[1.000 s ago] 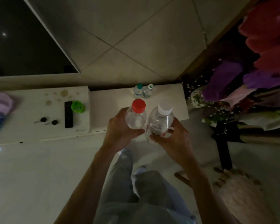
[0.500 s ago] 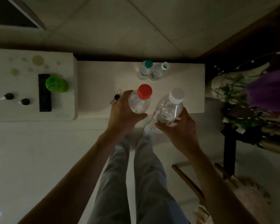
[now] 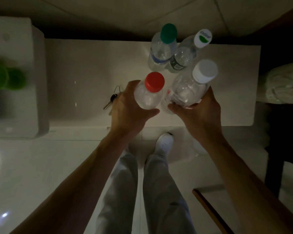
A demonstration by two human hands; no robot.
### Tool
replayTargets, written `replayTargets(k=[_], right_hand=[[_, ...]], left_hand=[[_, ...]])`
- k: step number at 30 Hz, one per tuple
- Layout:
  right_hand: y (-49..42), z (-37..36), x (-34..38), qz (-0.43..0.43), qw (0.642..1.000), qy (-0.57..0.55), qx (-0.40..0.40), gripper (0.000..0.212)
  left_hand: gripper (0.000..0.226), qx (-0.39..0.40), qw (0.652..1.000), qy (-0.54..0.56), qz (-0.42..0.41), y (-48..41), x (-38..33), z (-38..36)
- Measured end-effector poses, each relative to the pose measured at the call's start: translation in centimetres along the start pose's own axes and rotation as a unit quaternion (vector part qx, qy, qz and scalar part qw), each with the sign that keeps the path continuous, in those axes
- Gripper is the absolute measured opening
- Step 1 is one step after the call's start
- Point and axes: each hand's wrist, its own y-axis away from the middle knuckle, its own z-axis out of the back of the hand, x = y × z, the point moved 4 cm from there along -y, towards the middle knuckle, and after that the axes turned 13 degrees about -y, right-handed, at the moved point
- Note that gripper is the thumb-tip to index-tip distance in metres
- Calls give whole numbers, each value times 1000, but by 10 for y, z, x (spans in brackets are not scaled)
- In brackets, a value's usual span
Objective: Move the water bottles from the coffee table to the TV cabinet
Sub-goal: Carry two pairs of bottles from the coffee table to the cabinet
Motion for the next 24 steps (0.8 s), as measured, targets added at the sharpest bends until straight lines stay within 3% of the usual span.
replayTargets(k=[16, 24], right_hand=[[-62, -23, -35, 52, 996, -25, -72, 80], [-67, -25, -55, 23, 995, -52, -79, 75]], left_hand=[[76, -75, 995, 59, -19, -68, -10, -51], [73, -84, 992, 91, -36, -65, -3, -67]])
